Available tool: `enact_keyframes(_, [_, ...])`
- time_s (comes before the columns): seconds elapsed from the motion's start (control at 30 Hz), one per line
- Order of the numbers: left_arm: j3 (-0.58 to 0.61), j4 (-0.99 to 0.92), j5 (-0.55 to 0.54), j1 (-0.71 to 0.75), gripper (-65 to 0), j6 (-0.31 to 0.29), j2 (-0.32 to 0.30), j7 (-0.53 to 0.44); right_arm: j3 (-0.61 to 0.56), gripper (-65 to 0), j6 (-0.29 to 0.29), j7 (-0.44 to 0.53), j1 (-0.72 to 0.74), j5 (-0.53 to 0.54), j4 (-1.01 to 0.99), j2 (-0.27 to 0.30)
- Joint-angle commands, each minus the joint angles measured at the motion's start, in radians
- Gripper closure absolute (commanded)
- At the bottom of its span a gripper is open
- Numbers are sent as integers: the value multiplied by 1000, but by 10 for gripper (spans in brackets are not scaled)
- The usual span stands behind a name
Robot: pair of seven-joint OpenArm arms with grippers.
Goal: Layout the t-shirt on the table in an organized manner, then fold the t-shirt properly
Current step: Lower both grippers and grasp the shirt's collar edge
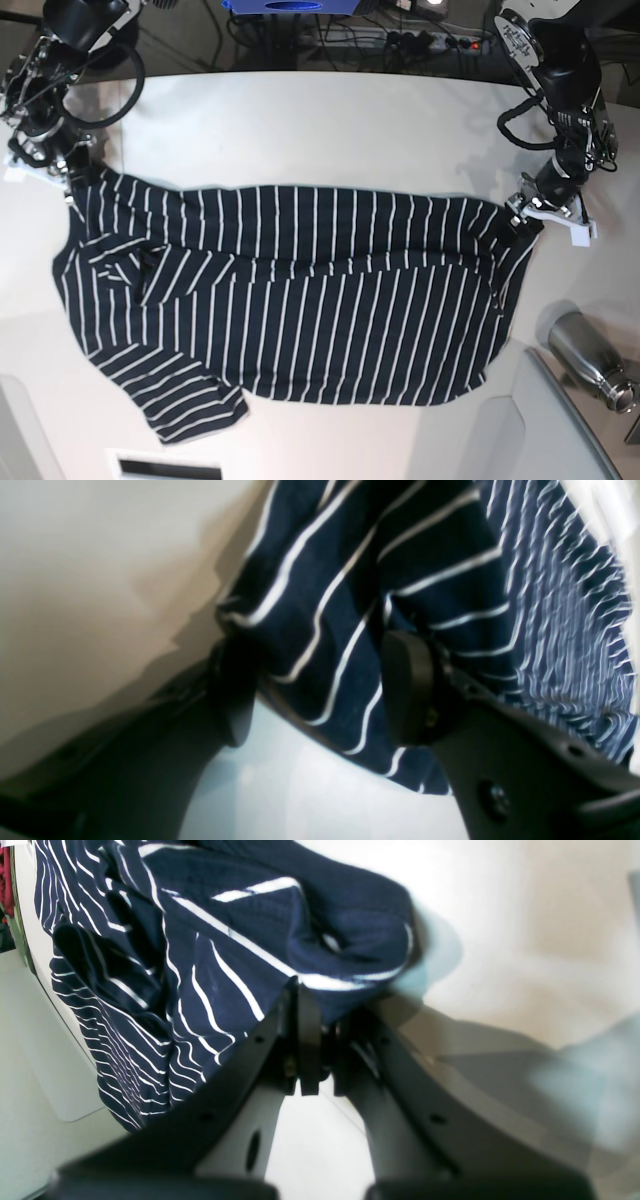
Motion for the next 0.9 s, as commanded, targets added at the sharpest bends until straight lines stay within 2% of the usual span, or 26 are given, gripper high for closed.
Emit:
enact_keyframes(0.0, [1, 2, 8, -9, -369, 7, -15, 6, 0, -3, -6, -4, 6, -6, 13, 8])
enact_keyframes(0.4, [-1, -18, 7, -44, -365, 12, -9, 4, 0, -3, -6, -4, 12, -6, 13, 8])
enact_keyframes(0.47, [-42, -18, 7, -23, -365, 24, -7, 4, 0, -3, -6, -4, 12, -6, 13, 8])
enact_keyframes(0.57, [-131, -21, 15, -15, -365, 73, -7, 0, 0, -3, -6, -4, 12, -6, 13, 9])
enact_keyframes(0.87, [-139, -21, 16, -46, -365, 79, -9, 0, -5, -3, -6, -6, 26, -6, 13, 9])
